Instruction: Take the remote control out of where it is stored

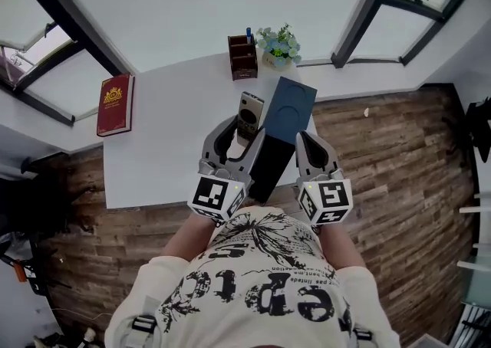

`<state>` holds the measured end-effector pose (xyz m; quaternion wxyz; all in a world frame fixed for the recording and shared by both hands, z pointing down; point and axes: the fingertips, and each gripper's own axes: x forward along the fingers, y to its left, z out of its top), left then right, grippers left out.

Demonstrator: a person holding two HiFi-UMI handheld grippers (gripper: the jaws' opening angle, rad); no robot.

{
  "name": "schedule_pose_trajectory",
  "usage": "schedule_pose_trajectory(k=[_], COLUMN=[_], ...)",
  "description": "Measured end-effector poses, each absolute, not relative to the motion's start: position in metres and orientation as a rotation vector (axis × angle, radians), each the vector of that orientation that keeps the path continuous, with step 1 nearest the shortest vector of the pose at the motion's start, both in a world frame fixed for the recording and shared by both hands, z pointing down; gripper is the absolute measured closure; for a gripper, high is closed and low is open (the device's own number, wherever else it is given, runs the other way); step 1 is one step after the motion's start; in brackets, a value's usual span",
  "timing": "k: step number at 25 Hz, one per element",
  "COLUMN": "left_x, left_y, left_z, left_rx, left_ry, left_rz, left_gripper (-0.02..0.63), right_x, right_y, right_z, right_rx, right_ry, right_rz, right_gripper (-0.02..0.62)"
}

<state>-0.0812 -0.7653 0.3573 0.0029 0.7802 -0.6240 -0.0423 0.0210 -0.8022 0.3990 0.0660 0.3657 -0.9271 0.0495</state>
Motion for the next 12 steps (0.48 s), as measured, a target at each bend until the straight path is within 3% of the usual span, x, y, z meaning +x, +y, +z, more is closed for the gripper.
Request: schedule_pose_trajectory(k=[12], left_x=[-0.075], left_y=[-0.763], left_z=[0.341], left_rx=[2.515], left_ry=[-1.972], left_rz=[-0.04], left_gripper=[0.388], right_x=[0.014], right_y=[-0.796], right_z=[0.386], right_rx=[1.161], right_ry=[-2.827], right_rz=[0.093], right_gripper=[0.592])
